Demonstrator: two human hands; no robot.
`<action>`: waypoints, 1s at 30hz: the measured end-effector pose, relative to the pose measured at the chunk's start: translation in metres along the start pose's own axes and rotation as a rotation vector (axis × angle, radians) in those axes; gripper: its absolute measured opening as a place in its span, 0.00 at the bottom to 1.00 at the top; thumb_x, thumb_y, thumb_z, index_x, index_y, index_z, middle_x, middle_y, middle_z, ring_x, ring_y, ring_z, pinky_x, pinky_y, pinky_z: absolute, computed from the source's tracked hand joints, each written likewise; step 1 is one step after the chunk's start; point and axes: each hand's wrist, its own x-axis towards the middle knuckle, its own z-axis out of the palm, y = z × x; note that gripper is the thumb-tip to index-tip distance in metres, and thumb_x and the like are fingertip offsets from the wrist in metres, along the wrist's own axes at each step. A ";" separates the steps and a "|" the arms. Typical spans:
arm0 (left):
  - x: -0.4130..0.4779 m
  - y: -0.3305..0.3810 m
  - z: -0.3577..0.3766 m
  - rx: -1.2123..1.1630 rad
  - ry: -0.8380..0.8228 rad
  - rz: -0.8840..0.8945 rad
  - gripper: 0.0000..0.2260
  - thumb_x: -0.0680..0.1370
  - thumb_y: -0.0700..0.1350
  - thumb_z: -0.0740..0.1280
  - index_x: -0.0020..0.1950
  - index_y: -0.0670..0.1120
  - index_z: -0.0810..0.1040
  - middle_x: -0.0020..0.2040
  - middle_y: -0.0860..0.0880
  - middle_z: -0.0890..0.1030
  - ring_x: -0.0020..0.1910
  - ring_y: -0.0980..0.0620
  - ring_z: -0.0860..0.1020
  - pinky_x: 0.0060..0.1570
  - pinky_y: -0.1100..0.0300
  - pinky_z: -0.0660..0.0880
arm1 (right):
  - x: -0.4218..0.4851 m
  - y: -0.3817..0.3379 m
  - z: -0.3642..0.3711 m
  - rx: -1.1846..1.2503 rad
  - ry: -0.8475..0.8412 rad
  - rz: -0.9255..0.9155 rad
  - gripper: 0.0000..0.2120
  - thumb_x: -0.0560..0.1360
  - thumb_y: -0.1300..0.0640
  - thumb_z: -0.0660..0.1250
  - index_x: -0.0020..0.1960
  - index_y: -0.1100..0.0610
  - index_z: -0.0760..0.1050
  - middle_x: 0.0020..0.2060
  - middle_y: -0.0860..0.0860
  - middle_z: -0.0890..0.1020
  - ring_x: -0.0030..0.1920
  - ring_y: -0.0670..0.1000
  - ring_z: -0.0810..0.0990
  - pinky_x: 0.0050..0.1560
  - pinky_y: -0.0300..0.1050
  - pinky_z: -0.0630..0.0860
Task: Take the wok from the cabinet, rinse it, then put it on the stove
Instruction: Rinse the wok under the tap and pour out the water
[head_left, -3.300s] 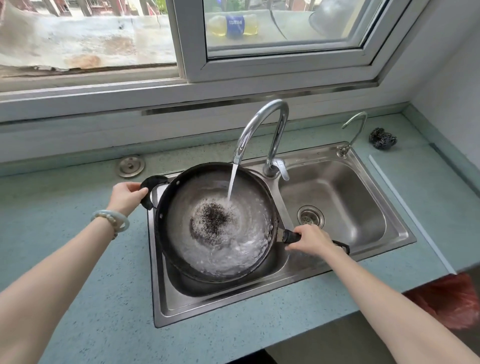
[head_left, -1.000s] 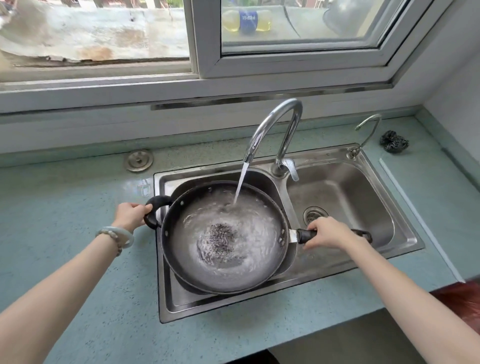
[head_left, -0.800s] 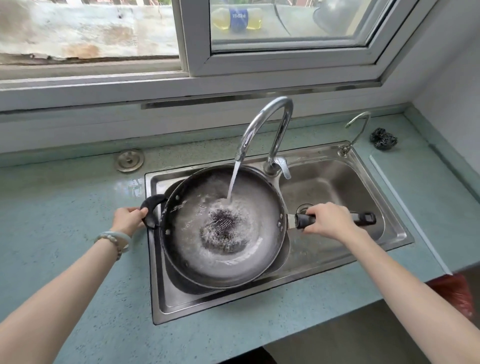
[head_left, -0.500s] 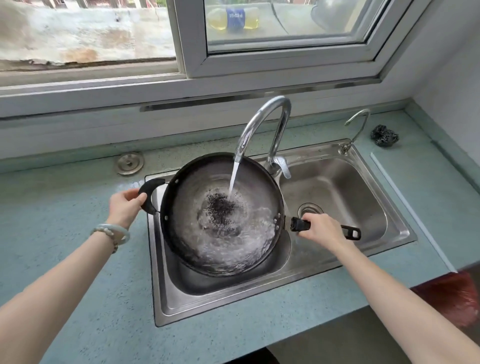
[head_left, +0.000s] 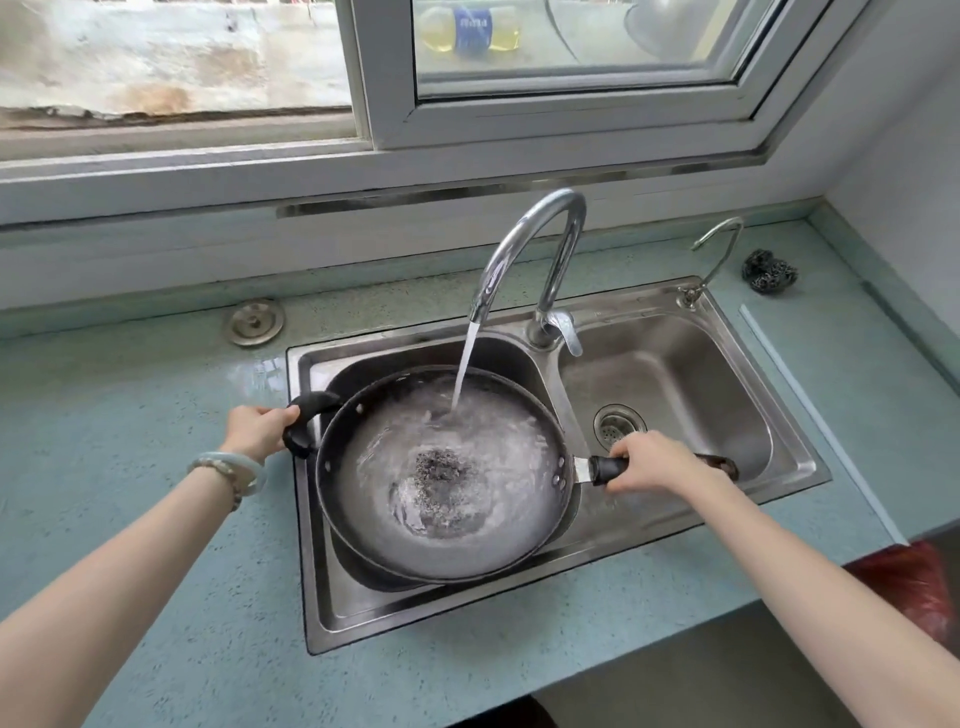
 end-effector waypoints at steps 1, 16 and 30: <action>0.001 -0.005 0.001 0.013 -0.004 -0.017 0.09 0.75 0.40 0.69 0.37 0.38 0.75 0.42 0.39 0.78 0.43 0.42 0.78 0.58 0.43 0.75 | -0.002 0.000 -0.004 -0.038 0.036 -0.006 0.17 0.58 0.41 0.69 0.44 0.47 0.79 0.35 0.47 0.79 0.41 0.54 0.78 0.38 0.43 0.69; 0.000 0.011 -0.011 -0.107 0.026 0.140 0.10 0.77 0.37 0.66 0.58 0.37 0.77 0.42 0.47 0.79 0.49 0.45 0.78 0.54 0.52 0.75 | 0.002 -0.020 0.017 -0.117 0.184 -0.054 0.15 0.68 0.47 0.65 0.52 0.49 0.69 0.47 0.54 0.83 0.49 0.59 0.81 0.42 0.48 0.73; 0.002 0.021 -0.002 -0.138 -0.005 -0.141 0.08 0.72 0.40 0.73 0.46 0.39 0.76 0.40 0.45 0.80 0.33 0.54 0.79 0.22 0.67 0.73 | -0.014 -0.016 0.051 -0.131 0.076 -0.096 0.11 0.69 0.48 0.63 0.49 0.49 0.71 0.51 0.51 0.81 0.55 0.56 0.79 0.50 0.46 0.72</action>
